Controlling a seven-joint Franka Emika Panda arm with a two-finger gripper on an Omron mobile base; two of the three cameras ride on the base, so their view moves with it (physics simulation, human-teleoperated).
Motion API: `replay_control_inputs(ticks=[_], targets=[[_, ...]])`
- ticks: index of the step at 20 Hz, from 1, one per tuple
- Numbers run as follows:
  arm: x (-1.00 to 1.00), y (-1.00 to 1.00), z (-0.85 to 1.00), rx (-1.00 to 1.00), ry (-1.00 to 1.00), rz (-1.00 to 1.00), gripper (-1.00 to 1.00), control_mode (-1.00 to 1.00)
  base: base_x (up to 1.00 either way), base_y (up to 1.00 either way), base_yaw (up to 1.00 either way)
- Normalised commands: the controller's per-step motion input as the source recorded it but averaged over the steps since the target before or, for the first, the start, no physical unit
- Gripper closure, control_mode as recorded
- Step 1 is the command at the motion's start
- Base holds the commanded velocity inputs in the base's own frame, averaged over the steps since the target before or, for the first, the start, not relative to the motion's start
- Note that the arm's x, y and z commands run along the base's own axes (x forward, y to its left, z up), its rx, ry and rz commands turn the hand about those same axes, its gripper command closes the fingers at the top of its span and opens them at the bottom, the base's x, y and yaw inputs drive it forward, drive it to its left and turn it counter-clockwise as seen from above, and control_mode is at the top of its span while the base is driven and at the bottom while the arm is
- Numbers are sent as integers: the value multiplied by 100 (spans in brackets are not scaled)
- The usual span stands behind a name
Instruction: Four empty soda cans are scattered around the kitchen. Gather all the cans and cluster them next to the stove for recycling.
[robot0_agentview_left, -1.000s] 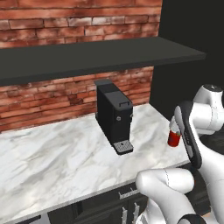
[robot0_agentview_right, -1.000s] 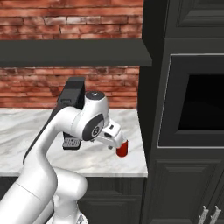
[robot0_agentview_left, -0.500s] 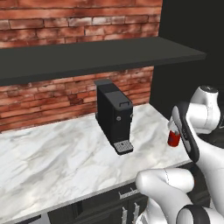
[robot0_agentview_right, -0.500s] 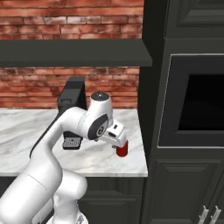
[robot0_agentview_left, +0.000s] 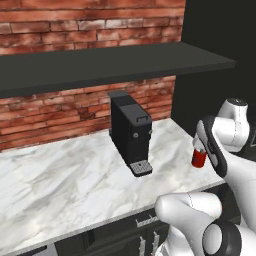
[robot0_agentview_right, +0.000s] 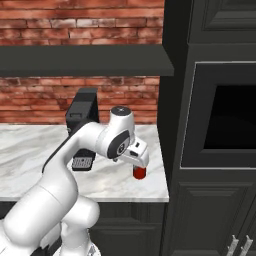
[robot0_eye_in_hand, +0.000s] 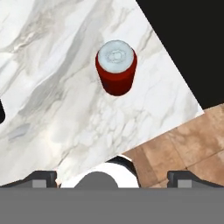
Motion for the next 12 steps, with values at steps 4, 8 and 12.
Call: replay_control_inputs(ticks=[4, 8, 12], targets=[[24, -1, -13, 0, 4, 0, -100, -100, 0, 0, 0], [22, -1, -12, 0, 4, 0, -100, -100, 0, 0, 0], [20, -5, -15, 0, 4, 0, -100, -100, 0, 0, 0]])
